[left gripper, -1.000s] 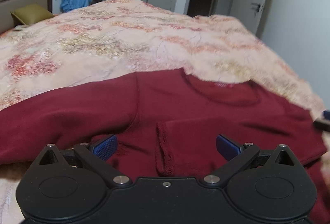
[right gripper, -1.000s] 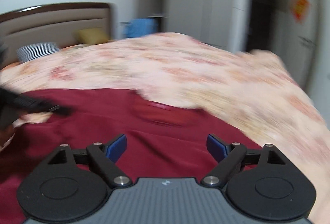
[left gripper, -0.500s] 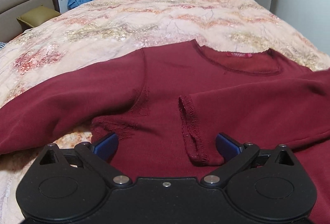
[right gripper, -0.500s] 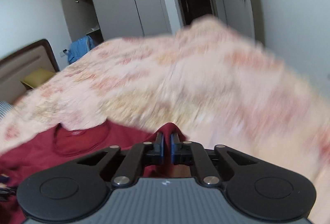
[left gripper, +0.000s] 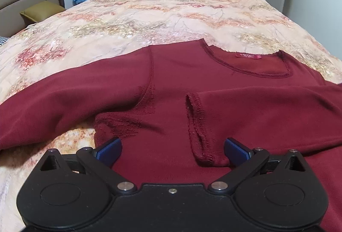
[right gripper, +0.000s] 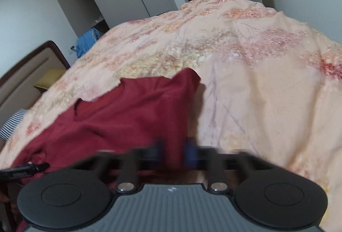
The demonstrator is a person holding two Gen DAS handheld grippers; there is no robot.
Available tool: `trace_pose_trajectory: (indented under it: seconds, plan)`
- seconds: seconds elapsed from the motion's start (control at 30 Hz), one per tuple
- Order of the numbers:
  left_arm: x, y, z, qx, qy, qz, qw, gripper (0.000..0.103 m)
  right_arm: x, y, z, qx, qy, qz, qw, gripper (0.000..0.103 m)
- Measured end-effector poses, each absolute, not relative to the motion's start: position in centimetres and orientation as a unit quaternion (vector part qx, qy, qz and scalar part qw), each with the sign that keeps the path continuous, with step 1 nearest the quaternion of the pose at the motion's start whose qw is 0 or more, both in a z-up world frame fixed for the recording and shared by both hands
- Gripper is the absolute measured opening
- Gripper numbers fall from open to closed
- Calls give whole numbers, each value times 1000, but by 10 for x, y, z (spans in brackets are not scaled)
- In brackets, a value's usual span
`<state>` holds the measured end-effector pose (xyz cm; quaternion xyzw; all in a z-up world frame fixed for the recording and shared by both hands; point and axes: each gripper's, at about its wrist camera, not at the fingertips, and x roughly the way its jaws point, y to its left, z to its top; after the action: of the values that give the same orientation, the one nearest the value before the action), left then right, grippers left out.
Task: Fold small clothes
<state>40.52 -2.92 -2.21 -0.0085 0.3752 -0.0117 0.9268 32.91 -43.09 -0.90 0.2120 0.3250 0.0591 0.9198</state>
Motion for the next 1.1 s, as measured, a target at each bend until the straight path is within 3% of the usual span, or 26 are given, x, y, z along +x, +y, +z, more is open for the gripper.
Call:
trace_pose_trajectory:
  seconds: [0.13,0.2,0.27,0.47,0.63,0.7,0.77,0.83,0.93,1.0,1.1]
  plan:
    - [396,-23,-10,-21,376,-19,926,102,323,-428,-9,196,329,46,922,13]
    - [377,-14,3,-33,366,-37,929,102,308,-421,3,179,323,46,928,24]
    - [350,-2,16,-40,355,-45,933,102,281,-411,15,155,314,65,934,62]
    - [250,45,28,-35,340,-49,939,102,172,-381,21,154,322,139,924,85]
    - [192,81,2,-44,362,-50,930,102,93,-355,4,147,352,138,914,84]
    - [182,92,-10,-66,373,-46,924,102,73,-349,-1,151,355,137,912,78]
    - [174,99,-19,-86,372,-47,923,100,61,-345,-7,167,358,139,908,60]
    - [169,101,-20,-99,370,-51,922,96,55,-338,-10,173,362,136,906,52]
    - [163,99,-16,-116,372,-90,916,80,51,-331,-11,169,363,128,908,27]
    - [161,92,-14,-111,381,-109,912,76,49,-331,-14,182,362,120,906,21]
    - [161,81,-14,-94,397,-117,905,47,43,-333,-14,193,360,113,905,14]
